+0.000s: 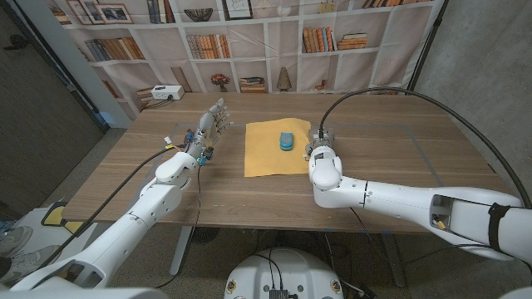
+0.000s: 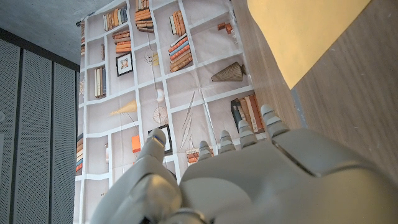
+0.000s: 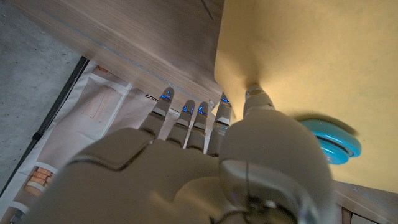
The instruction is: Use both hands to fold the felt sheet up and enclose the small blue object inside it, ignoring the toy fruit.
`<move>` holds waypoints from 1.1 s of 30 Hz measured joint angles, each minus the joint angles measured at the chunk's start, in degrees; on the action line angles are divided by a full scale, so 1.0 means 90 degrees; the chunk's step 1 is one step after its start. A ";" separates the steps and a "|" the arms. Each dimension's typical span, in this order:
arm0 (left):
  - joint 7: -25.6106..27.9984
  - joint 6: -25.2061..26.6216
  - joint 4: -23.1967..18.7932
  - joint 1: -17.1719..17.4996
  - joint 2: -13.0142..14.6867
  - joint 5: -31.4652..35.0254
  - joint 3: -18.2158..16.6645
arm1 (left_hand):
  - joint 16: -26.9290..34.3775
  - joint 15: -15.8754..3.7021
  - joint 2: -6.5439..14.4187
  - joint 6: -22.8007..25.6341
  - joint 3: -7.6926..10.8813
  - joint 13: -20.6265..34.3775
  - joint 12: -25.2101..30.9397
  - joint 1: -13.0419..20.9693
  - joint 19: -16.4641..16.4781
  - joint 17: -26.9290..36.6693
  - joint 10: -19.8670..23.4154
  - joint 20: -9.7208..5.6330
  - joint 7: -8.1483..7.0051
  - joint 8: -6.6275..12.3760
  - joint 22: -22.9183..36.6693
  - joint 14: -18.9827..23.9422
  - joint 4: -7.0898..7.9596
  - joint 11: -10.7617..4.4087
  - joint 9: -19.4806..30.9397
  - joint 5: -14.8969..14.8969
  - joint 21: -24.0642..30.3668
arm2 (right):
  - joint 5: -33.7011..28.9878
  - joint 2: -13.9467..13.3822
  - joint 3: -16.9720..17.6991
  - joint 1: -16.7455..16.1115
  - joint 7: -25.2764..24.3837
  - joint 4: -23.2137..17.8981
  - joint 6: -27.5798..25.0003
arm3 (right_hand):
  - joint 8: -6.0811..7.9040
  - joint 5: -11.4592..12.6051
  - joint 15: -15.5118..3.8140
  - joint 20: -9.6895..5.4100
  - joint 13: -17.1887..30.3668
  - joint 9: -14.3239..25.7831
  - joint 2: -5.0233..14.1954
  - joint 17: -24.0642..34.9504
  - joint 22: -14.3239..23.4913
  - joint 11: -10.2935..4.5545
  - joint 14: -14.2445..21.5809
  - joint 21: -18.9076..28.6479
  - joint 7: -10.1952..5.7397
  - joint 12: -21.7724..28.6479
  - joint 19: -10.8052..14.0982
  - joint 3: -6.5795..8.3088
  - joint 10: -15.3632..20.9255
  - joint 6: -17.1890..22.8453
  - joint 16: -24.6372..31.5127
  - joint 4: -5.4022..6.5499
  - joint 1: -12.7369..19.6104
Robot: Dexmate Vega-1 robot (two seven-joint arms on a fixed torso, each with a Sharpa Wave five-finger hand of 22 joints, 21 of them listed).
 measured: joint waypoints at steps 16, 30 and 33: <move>0.0309 0.0437 -0.0390 0.0063 0.0349 0.0287 0.0036 | 0.0094 0.0004 0.0000 0.1258 0.0106 0.0014 0.0299 0.0000 0.0070 0.0032 0.1043 0.0023 0.0429 0.0242 0.0011 0.0700 -0.0061 -0.0214 0.0000 0.0000 0.0037 | 0.0270 0.0042 0.1015 -0.0918 -0.1791 -0.0190 0.0547 | 0.0462 -0.0179 -0.0046 -0.0069 0.0019 0.0092 0.0071 0.0019 0.0000 0.0009 0.1003 0.0132 0.0265 0.0214 0.0555 0.0637 0.0989 0.1257 0.0282 -0.0026 0.0408; 0.1293 0.1877 -0.1518 0.0224 0.1141 0.0960 0.0130 | 0.0416 -0.0094 -0.0020 0.2959 0.0298 0.0131 0.0776 -0.0071 0.0734 0.0107 0.3045 -0.0206 0.1210 0.0446 0.0197 0.2226 -0.0037 0.0390 0.0062 0.0118 0.0465 | 0.0426 0.0034 0.1555 -0.1224 -0.2313 -0.0625 0.0847 | 0.0467 -0.0491 -0.0079 -0.0080 0.0079 0.0068 0.0058 0.0100 0.0031 0.0040 0.1938 0.0257 0.0265 0.0331 0.0991 0.0975 0.1366 0.1256 0.0556 0.0041 0.0455; 0.1573 0.2378 -0.1953 0.0232 0.1417 0.1183 0.0183 | 0.0445 -0.0213 0.0173 0.3903 0.0635 0.0133 0.0851 0.0267 0.0867 0.0091 0.3606 -0.0294 0.1396 0.0642 0.0278 0.2686 -0.0254 0.0288 0.0063 0.0366 0.0619 | 0.0356 0.0015 0.1543 -0.1224 -0.2320 -0.0689 0.0872 | 0.0467 -0.0610 -0.0127 -0.0161 0.0116 0.0038 0.0058 0.0347 0.0031 0.0041 0.2411 0.0381 0.0266 0.0380 0.1234 0.1031 0.1529 0.1256 0.0896 0.0040 0.0455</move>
